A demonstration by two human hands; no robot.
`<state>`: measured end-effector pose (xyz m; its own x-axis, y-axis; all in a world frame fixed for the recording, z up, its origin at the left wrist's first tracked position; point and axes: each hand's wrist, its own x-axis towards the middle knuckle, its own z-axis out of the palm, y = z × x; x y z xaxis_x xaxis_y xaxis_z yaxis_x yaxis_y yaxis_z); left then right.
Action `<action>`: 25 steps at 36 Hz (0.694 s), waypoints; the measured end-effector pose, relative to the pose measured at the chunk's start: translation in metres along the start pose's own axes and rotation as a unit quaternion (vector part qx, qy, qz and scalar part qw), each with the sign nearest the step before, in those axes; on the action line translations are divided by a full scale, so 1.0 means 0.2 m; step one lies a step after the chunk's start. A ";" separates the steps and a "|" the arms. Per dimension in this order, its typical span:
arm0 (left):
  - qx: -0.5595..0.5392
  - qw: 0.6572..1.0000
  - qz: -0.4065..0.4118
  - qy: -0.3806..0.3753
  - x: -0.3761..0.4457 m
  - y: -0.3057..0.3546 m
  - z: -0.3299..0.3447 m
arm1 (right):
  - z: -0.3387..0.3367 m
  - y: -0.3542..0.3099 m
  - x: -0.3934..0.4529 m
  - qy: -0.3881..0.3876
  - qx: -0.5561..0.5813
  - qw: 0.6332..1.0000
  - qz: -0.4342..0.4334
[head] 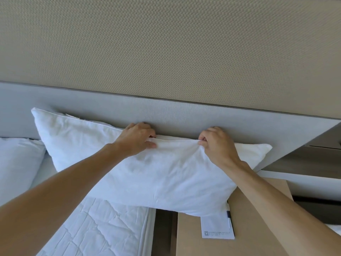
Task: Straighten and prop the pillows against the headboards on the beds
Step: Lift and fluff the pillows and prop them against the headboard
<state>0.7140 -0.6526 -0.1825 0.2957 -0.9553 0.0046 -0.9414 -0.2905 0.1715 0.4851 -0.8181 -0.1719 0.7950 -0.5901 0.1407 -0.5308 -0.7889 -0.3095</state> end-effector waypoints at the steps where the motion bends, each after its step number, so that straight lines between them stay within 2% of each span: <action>1: 0.006 1.000 -0.003 0.005 0.00 0.00 0.01 | 0.00 0.00 0.00 0.001 0.000 1.000 0.001; 10: 0.002 0.992 -0.043 0.115 0.01 0.05 -0.06 | -0.01 0.00 0.01 0.031 0.005 0.999 0.030; 14: 0.051 0.981 -0.037 0.182 0.00 0.06 -0.05 | -0.01 0.00 0.01 0.061 0.009 0.998 0.025; 21: 0.022 0.979 -0.068 0.193 -0.01 0.07 0.03 | -0.01 0.01 -0.01 0.020 0.031 0.999 0.006; 25: 0.003 0.971 -0.114 0.212 -0.04 0.13 0.02 | -0.05 0.02 -0.03 0.011 0.076 0.997 0.023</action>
<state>0.6870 -0.6530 -0.1821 0.5351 -0.7584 0.3721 -0.8444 -0.4927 0.2102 0.4750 -0.8194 -0.1637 0.7627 -0.6306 0.1436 -0.5148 -0.7263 -0.4555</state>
